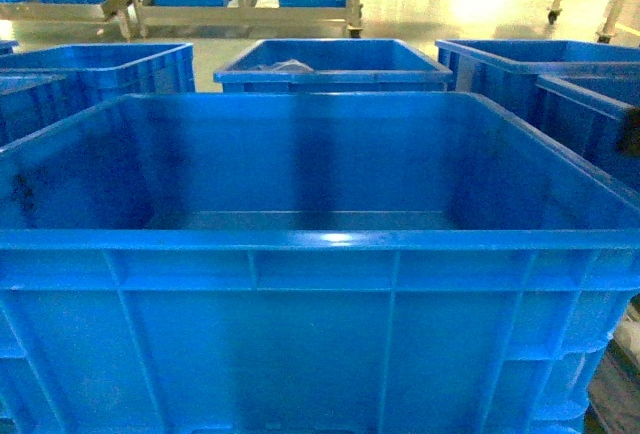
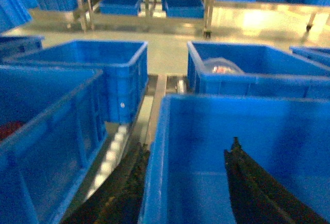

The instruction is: Place box next to blue box on left shelf

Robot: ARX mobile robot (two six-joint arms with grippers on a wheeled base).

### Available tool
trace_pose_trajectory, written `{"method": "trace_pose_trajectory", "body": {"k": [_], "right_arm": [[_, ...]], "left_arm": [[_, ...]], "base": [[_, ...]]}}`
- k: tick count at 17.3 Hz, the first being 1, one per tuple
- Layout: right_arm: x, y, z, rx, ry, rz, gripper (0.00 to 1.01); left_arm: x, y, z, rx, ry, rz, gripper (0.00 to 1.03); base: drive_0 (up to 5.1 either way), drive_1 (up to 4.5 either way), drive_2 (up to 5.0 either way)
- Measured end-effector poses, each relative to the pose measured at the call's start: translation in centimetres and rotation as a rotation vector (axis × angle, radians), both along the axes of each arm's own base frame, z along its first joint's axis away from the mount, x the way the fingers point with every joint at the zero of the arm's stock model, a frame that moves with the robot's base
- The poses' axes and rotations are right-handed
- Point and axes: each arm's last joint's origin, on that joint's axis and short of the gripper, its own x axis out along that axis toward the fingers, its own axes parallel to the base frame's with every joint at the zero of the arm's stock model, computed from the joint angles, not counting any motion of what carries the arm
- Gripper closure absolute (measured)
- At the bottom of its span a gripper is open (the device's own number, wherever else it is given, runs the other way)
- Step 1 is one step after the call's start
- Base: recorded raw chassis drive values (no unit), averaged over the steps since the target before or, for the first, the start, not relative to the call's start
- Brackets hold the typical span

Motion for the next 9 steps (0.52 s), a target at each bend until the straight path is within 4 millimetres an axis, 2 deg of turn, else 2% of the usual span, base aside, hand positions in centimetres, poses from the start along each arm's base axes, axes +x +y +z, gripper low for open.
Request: {"method": "trace_pose_trajectory", "body": {"k": [1, 3, 5, 7, 9], "right_arm": [[-1.6, -1.3, 0.2, 0.002, -0.035, -0.004, 0.72], [-3.6, -2.6, -1.2, -0.024, 0.025, 0.015, 0.96], [-5.3, -3.9, -1.5, -0.018, -0.018, 0.001, 1.0], [-6.9, -4.5, -2.5, -0.025, 0.031, 0.013, 1.0], [-8.0, -5.1, -1.8, -0.02, -0.003, 0.007, 1.0]], "left_arm": [[-1.5, 0.2, 0.0, -0.001, -0.014, -0.009, 0.75], [-3.6, 0.7, -1.4, 0.002, 0.043, -0.016, 0.99], [-5.4, 1.8, -1.2, 0.001, -0.032, 0.004, 1.01], [-6.9, 1.6, -2.8, 0.001, 0.058, -0.013, 1.01], [-8.0, 1.6, -1.9, 0.001, 0.008, -0.01, 1.01]], "base": [[0.0, 0.0, 0.0], [0.0, 0.0, 0.0], [0.0, 0.0, 0.0], [0.0, 0.0, 0.0], [0.0, 0.0, 0.0]]}}
